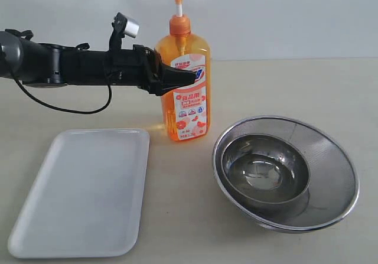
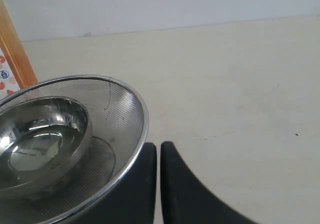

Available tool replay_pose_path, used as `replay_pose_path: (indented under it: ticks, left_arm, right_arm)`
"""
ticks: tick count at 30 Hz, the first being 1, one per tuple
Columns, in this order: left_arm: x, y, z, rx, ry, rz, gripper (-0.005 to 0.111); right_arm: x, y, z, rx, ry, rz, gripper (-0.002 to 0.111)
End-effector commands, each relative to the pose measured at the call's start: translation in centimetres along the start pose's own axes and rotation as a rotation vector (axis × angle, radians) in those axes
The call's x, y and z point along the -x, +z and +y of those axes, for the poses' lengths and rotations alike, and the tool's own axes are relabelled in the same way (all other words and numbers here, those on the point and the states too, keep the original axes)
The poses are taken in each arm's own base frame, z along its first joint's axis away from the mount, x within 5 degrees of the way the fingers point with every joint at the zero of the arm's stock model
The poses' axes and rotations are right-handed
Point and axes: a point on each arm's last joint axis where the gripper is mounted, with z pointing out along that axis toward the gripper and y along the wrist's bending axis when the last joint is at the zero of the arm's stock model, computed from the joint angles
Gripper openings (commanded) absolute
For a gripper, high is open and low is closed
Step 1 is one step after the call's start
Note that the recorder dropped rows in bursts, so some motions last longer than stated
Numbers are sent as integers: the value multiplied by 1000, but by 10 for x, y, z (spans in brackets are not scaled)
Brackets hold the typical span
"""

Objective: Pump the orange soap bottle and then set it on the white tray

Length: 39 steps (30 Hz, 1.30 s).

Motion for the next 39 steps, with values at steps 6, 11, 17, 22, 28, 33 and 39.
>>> replay_pose_path:
  ticks: [6,11,17,22,28,33,39]
  left_arm:
    - [28,-8,-7,24,32,-10,5]
    - [33,-11,-10,25,35,-16,5]
    - [25,-12,-12,32,41,4,5]
    - [21,-12,-15,14,59,5,5]
    - [18,-12,-16,10,53,9,5]
    - [11,-10,-15,7,37,19,11]
    - [-3,-6,-11,3,20,38,40]
  right_arm:
    - [1,0,0,-4,-4,-12,0]
    - [1,0,0,-4,-4,-12,0]
    - [1,0,0,-4,-4,-12,0]
    - [1,0,0,-4,-4,-12,0]
    - [1,0,0,-4,-4,-12,0]
    - [1,0,0,-4,-4,-12,0]
    - [1,0,0,-4,-4,-12,0]
